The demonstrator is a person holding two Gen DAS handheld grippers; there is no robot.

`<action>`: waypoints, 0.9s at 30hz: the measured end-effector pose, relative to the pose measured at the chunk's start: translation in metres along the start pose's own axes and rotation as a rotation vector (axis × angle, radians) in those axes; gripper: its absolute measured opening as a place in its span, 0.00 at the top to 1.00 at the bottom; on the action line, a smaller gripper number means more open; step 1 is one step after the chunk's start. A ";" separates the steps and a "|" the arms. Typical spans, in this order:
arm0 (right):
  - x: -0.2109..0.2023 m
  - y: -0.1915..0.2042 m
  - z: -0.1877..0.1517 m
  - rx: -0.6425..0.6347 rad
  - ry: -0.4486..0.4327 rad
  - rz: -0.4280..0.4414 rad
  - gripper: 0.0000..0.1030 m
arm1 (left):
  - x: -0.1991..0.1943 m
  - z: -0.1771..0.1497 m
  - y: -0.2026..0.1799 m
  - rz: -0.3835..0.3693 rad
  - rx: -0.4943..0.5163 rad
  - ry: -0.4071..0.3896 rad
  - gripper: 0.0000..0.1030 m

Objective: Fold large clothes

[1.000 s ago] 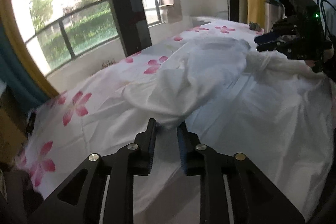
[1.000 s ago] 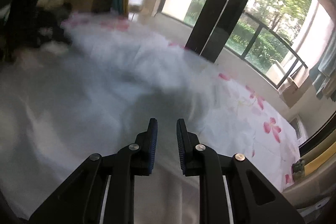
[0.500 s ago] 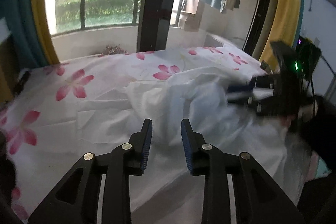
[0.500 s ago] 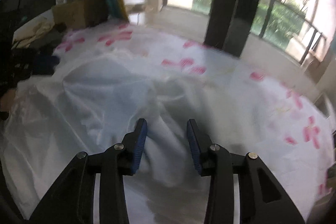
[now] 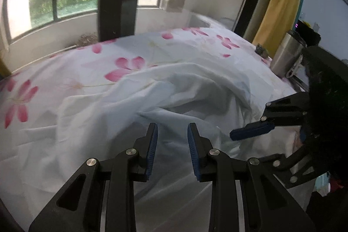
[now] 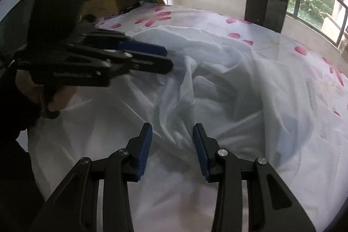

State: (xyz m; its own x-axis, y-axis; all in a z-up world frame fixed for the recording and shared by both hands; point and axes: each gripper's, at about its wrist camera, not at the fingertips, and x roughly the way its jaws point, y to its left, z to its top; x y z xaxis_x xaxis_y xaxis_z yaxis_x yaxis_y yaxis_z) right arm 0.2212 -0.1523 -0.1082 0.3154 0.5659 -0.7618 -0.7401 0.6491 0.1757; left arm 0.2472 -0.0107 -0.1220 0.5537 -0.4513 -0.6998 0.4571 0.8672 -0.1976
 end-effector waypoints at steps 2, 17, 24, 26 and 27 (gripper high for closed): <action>-0.009 -0.003 -0.002 0.017 -0.016 -0.026 0.62 | 0.011 -0.003 -0.006 -0.023 0.021 0.038 0.71; -0.062 -0.042 -0.018 0.125 -0.132 -0.269 0.62 | 0.000 -0.030 -0.033 -0.019 0.130 0.075 1.00; -0.048 -0.057 -0.004 0.137 -0.146 -0.312 0.62 | -0.028 -0.039 -0.022 -0.007 0.082 0.042 1.00; -0.039 -0.058 -0.002 0.139 -0.146 -0.283 0.62 | -0.034 -0.041 -0.019 -0.003 0.066 0.035 1.00; -0.033 -0.058 -0.003 0.138 -0.120 -0.273 0.62 | -0.037 -0.043 -0.018 -0.003 0.058 0.035 1.00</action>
State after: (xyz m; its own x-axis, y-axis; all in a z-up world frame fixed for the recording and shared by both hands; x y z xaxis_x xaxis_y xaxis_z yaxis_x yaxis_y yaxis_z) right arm 0.2515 -0.2098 -0.0956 0.5648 0.4117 -0.7152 -0.5337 0.8432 0.0639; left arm 0.1885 -0.0007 -0.1219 0.5284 -0.4452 -0.7229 0.4989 0.8518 -0.1599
